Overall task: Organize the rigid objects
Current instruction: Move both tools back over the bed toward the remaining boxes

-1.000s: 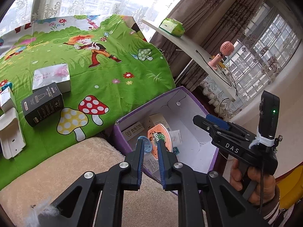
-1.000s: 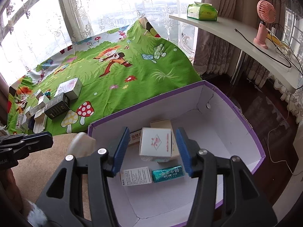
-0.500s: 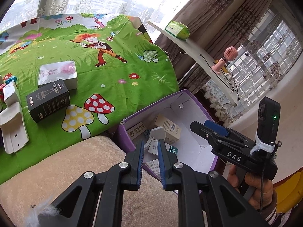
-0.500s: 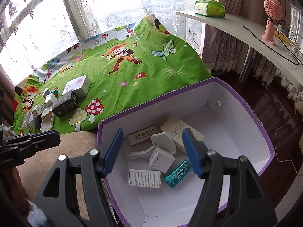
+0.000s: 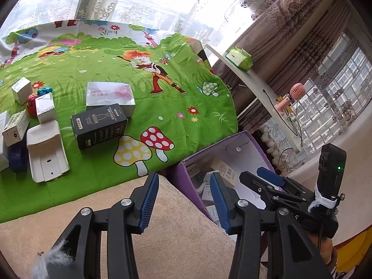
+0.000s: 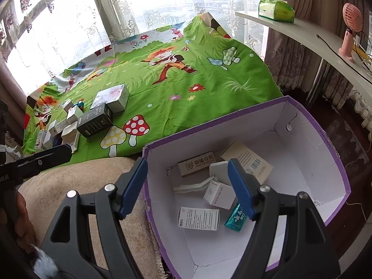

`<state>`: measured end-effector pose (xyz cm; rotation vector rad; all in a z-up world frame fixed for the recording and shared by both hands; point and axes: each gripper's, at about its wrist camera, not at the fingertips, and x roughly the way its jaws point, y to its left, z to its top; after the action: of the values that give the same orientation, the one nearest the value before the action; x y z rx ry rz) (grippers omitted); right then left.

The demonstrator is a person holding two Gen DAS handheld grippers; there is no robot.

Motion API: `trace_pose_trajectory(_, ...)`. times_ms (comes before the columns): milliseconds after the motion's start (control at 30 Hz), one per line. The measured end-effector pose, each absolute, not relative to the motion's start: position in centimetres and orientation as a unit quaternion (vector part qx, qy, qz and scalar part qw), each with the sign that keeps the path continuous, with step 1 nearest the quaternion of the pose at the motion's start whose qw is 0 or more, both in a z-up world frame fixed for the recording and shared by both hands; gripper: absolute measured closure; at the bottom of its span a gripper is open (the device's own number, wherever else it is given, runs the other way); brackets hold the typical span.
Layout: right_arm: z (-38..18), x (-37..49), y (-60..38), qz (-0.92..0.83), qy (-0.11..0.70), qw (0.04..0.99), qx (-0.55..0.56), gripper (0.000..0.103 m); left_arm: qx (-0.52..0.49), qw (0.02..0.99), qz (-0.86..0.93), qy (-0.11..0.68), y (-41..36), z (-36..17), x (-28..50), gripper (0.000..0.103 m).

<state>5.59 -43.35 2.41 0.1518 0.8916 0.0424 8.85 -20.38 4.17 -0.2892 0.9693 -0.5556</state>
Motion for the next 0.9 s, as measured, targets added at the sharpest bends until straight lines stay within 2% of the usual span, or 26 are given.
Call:
trace_pose_trajectory(100,2.4,5.8,-42.2,0.024,0.429,0.9,0.071,0.024,-0.145,0.846,-0.243,0.451,-18.4,4.2,8.9,0.056)
trace_pose_trajectory(733,2.3,9.6,-32.5,0.08,0.423,0.902,0.011,0.023,-0.132,0.894,-0.092,0.417,-3.8,5.4,10.9,0.056)
trace_pose_trajectory(800,2.3,10.1,-31.9,0.081,0.423,0.902,0.005,0.018,-0.128,0.897,-0.079,0.416,-2.6,5.6,11.3,0.053)
trace_pose_trajectory(900,2.3,10.9,-31.0,0.086,0.421,0.903,-0.002,0.014,-0.129,0.903,-0.055,0.407,-0.7,5.7,11.7,0.044)
